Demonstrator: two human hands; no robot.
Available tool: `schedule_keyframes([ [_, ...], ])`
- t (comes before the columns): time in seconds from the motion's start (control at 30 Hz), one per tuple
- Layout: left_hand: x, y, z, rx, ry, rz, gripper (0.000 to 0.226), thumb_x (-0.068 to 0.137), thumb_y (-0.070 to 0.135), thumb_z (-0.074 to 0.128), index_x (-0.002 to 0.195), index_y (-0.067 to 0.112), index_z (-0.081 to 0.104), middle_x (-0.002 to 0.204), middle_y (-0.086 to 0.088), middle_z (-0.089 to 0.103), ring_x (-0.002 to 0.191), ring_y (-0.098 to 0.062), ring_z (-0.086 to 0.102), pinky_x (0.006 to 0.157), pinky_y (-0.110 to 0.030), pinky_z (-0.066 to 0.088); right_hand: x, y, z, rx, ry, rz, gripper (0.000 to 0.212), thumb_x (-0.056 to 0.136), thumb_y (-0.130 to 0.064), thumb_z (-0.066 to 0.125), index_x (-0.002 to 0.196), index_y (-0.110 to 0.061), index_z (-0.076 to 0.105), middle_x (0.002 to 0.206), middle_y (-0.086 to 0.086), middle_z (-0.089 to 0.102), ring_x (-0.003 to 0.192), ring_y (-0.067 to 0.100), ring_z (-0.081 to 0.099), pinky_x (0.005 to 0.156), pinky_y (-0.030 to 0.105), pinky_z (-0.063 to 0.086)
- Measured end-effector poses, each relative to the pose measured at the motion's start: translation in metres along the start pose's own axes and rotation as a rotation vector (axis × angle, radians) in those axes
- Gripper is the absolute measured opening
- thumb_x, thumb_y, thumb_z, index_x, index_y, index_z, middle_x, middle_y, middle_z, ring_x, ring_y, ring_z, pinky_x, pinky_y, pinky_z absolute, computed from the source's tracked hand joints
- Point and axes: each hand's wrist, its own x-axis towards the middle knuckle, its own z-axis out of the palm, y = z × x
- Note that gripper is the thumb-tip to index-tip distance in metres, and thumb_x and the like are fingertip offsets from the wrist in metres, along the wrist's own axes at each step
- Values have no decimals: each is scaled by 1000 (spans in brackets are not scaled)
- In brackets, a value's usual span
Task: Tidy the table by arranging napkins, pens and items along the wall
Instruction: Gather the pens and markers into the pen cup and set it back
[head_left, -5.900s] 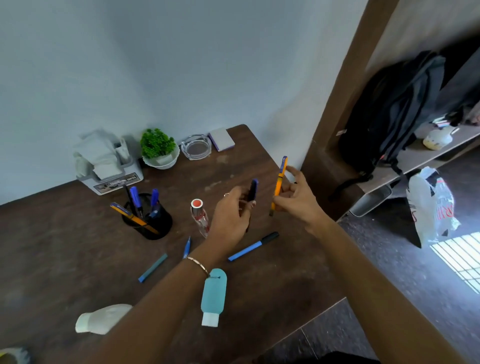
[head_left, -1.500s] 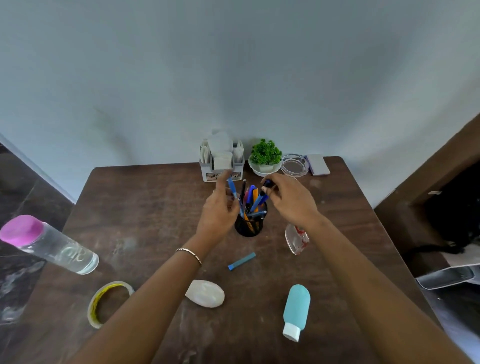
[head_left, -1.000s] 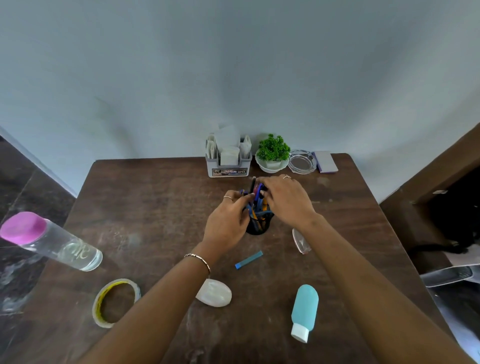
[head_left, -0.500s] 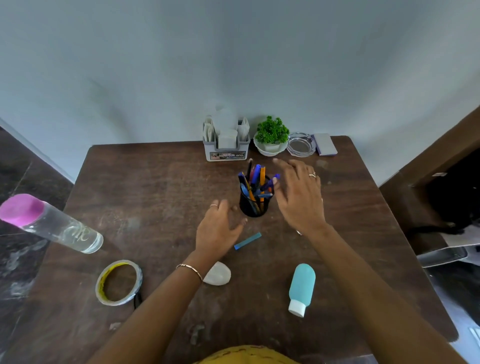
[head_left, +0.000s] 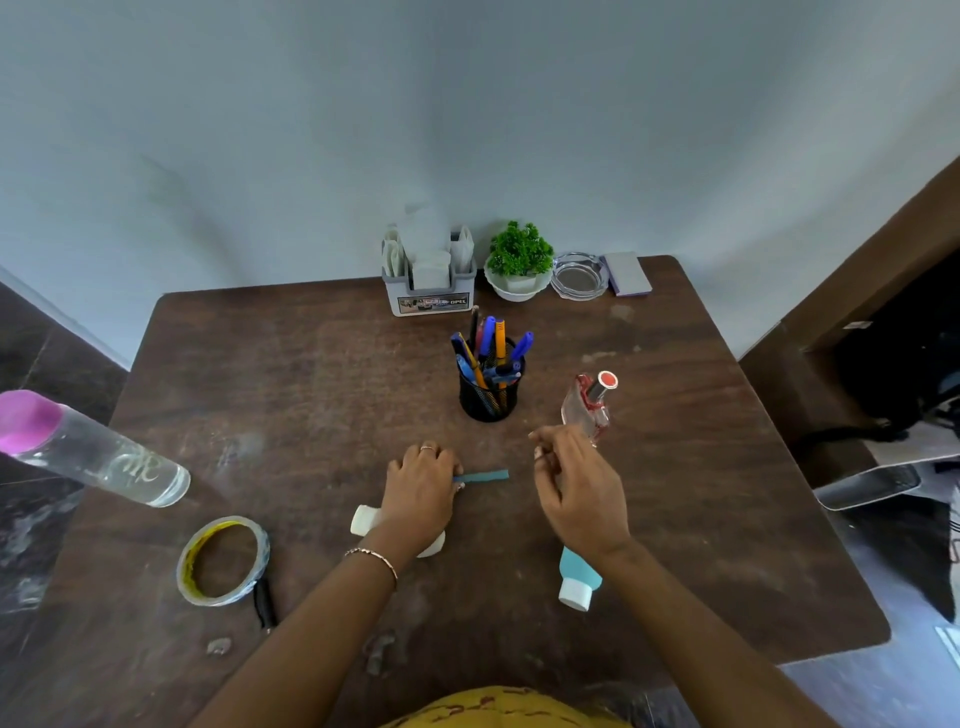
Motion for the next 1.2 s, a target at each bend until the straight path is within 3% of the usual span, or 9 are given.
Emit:
schedule_keyframes([
  [0.1,-2,-1,2,-69,8,13,19,97,29,49,113,22,55,116,1,54,108,-20,51,87,-33,42,-1,0,-1,4,-32,12,19,88,-10,61,105,-19,60,97,-10,61,76,0,54,63,13,47],
  [0.2,-7,-3,-8,-326,66,-70,17,97,22,49,112,18,54,104,-1,60,95,-19,57,80,-33,48,1,-1,-1,20,-41,13,19,88,-11,61,105,-20,61,98,-10,61,75,0,55,64,10,46],
  [0.33,-13,-8,-37,-734,289,-212,8,95,16,53,100,23,53,99,5,63,84,-9,60,71,-27,51,8,-3,-2,73,-7,27,21,87,-9,63,105,-19,61,98,-10,61,77,1,56,65,9,46],
  [0.43,-3,-14,-67,-837,437,-255,13,93,14,58,95,25,54,92,0,63,77,-13,57,67,-28,50,17,-6,-2,94,15,36,21,87,-8,63,105,-19,62,98,-9,61,80,1,56,67,7,43],
  [0.57,26,-12,-108,-694,527,-121,15,88,12,64,96,24,62,88,2,59,73,-6,50,65,-16,42,25,-9,-5,110,36,30,20,87,-8,62,105,-18,62,99,-10,60,81,0,54,68,7,42],
  [0.63,44,-7,-124,-524,482,-53,13,87,17,65,99,23,65,90,8,57,78,-4,50,70,-13,39,27,-9,-6,110,27,31,20,87,-8,62,105,-19,62,99,-10,60,81,-1,53,68,7,42],
  [0.77,75,5,-137,-210,341,134,14,90,23,61,103,23,67,102,3,62,99,-16,55,85,-33,48,26,-7,-8,114,-2,42,19,87,-10,63,103,-20,63,100,-10,60,84,-1,55,72,9,46],
  [0.87,88,16,-132,12,287,220,17,91,28,58,107,27,66,109,2,62,108,-21,54,90,-35,41,22,-4,-8,105,-6,58,18,87,-10,63,103,-20,63,101,-8,62,86,3,58,74,16,52],
  [1.2,103,33,-123,131,295,242,21,92,31,55,112,27,60,109,2,64,108,-22,56,92,-38,38,17,3,-4,92,-48,94,17,87,-13,61,103,-20,63,99,-8,61,85,6,59,72,22,54],
])
